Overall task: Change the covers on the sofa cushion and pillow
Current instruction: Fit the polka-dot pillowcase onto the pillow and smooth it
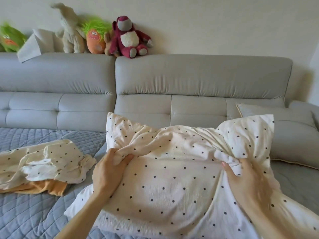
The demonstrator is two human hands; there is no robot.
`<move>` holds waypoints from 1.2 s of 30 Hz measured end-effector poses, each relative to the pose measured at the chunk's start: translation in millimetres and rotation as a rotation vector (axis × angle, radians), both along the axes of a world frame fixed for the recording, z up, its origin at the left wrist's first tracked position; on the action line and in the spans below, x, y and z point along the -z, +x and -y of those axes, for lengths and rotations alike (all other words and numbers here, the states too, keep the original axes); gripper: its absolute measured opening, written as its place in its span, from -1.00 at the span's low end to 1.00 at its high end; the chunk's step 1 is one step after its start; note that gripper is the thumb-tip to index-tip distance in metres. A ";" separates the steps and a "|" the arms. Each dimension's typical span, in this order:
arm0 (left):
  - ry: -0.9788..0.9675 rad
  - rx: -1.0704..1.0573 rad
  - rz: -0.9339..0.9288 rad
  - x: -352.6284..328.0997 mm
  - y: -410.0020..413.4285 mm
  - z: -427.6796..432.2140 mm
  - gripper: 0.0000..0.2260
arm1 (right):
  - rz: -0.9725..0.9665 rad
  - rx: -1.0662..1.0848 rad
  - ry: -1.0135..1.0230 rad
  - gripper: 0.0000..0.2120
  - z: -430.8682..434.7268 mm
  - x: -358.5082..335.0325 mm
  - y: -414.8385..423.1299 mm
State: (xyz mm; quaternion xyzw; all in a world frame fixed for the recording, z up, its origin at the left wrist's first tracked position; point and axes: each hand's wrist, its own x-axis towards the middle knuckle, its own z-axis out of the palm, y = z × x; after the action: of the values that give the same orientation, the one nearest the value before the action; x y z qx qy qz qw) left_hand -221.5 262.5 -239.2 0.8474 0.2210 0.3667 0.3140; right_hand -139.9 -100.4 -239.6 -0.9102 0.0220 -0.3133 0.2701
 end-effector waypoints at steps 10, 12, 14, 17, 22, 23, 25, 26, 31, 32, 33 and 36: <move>-0.074 -0.066 0.229 -42.1 117.2 -61.5 -0.77 | 0.176 -0.085 0.104 -0.66 -82.7 -31.4 128.7; -0.068 -0.047 0.249 -41.7 155.9 -71.2 -0.80 | 0.199 -0.092 0.136 -0.67 -92.2 -28.6 168.5; -0.044 -0.033 0.282 -43.2 198.1 -83.0 -0.83 | 0.216 -0.083 0.165 -0.66 -105.2 -24.4 208.6; -0.022 -0.051 0.341 -47.9 259.1 -103.9 -0.83 | 0.236 -0.074 0.233 -0.66 -133.5 -15.4 262.4; 0.012 -0.154 0.240 -27.4 325.5 -148.0 -0.76 | 0.148 -0.127 0.252 -0.63 -188.7 9.5 321.1; 0.009 -0.172 0.098 -15.9 332.8 -157.0 -0.69 | 0.112 -0.127 0.189 -0.58 -194.9 16.5 330.1; -0.046 -0.237 -0.188 10.9 337.8 -169.3 -0.48 | 0.066 -0.128 0.042 -0.46 -198.3 31.8 346.7; -0.048 -0.259 -0.251 24.3 335.7 -170.0 -0.42 | 0.044 -0.147 -0.001 -0.40 -196.2 38.5 353.4; 0.261 -0.064 -0.185 81.4 309.7 -132.0 -0.42 | 0.165 -0.420 0.120 -0.43 -202.1 31.7 366.8; 0.293 -0.041 -0.209 90.6 306.2 -124.3 -0.38 | 0.220 -0.461 0.131 -0.47 -206.4 24.4 367.7; 0.311 -0.030 -0.237 97.4 304.4 -118.8 -0.34 | 0.247 -0.483 0.103 -0.49 -209.1 20.8 370.6; 0.344 -0.036 -0.339 103.1 307.3 -115.2 -0.25 | 0.082 -0.405 -0.094 -0.43 -205.5 31.6 374.0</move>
State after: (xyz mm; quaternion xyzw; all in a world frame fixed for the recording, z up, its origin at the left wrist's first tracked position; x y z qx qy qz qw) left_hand 85.8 377.7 -342.3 0.9337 0.2199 0.2572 0.1171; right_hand 234.1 105.1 -271.2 -0.8941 -0.1872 -0.2901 0.2854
